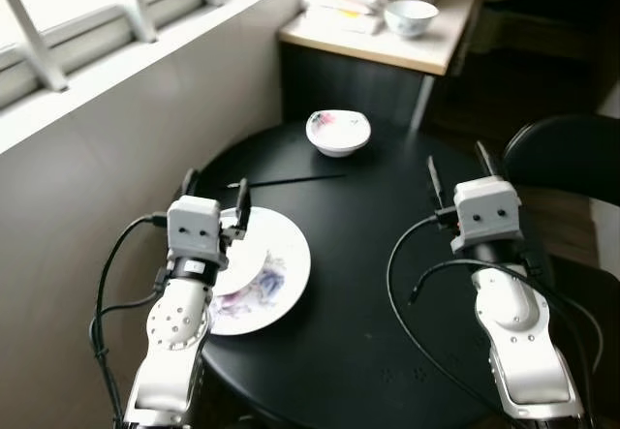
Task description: Kitchen organization
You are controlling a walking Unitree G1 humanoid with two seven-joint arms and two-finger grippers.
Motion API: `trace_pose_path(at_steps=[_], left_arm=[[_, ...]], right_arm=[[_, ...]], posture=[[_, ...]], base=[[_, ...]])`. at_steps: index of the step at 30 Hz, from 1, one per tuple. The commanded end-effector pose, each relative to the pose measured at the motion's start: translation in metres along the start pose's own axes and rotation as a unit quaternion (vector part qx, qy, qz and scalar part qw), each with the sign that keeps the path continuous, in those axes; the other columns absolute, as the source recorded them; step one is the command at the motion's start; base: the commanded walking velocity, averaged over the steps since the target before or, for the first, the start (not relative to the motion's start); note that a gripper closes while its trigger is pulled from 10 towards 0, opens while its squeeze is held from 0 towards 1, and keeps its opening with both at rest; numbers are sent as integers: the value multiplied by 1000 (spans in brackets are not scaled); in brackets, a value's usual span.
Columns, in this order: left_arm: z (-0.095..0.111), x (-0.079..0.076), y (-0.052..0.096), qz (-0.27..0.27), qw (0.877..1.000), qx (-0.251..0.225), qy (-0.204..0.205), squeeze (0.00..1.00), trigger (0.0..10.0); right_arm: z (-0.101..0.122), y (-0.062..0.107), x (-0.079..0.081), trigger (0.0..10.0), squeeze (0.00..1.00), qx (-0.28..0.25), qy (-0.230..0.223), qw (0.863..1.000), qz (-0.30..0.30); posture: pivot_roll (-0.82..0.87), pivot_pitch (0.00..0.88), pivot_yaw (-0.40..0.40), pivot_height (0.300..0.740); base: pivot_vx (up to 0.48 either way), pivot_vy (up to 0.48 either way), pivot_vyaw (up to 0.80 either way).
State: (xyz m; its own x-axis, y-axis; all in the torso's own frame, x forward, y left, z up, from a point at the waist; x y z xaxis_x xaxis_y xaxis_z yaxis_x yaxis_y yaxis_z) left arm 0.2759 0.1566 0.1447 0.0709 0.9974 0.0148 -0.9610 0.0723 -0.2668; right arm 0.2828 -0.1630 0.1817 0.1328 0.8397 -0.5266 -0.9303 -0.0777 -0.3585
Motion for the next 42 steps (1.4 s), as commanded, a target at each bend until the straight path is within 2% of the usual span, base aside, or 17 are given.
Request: trace_pose_path(at_steps=[1,3,16,18,28,35,42], left_arm=[[1,0,0,0,1000,-1,-1,0,10000],[0,0,0,0,1000,-1,0,0,10000],[-2,2,0,-1,1000,7,3,0,10000],[-2,2,0,0,1000,7,2,0,10000],[-1,1,0,-3,1000,0,0,0,10000],[0,0,-1,-3,1000,-1,-1,0,10000],[0,0,-2,-2,1000,1,-2,0,10000]], right_arm=[[-1,-1,-1,10000,0,3,-4,1000,-1],[-1,0,-1,10000,0,4,-4,1000,-1],[-3,0,2,10000,0,12,-4,1000,0],[-3,0,4,10000,0,10,11,1000,6],[-3,0,3,10000,0,10,-4,1000,-1],[-3,-1,0,10000,0,10,1,1000,-4],[-3,-2,0,10000,0,11,2,1000,-3]], posture=[[-70,28,-8,740],[-70,28,-8,740],[-69,15,2,740],[-66,15,2,740],[-67,13,1,740],[-69,24,-1,740],[-71,25,-2,740]], base=[[0,0,800],[0,0,800],[0,0,0],[0,0,800],[0,0,800],[0,0,0],[0,0,745]])
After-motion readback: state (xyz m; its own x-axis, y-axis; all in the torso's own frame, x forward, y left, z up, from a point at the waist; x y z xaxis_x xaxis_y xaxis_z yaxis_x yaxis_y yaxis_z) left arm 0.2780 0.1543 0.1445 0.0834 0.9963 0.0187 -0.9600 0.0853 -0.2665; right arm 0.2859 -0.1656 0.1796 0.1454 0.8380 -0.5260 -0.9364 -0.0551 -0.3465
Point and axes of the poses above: a point about 5 cm out from each wrist's last joint towards the gripper, its own y axis pointing back from the gripper into the wrist, its own z axis along the axis of the wrist's last joint, x = y × z, the point moved 2 cm from there along -y, pointing out of the wrist towards the gripper, and after that the axes turned 10 degrees about y, right-handed, at the moved point
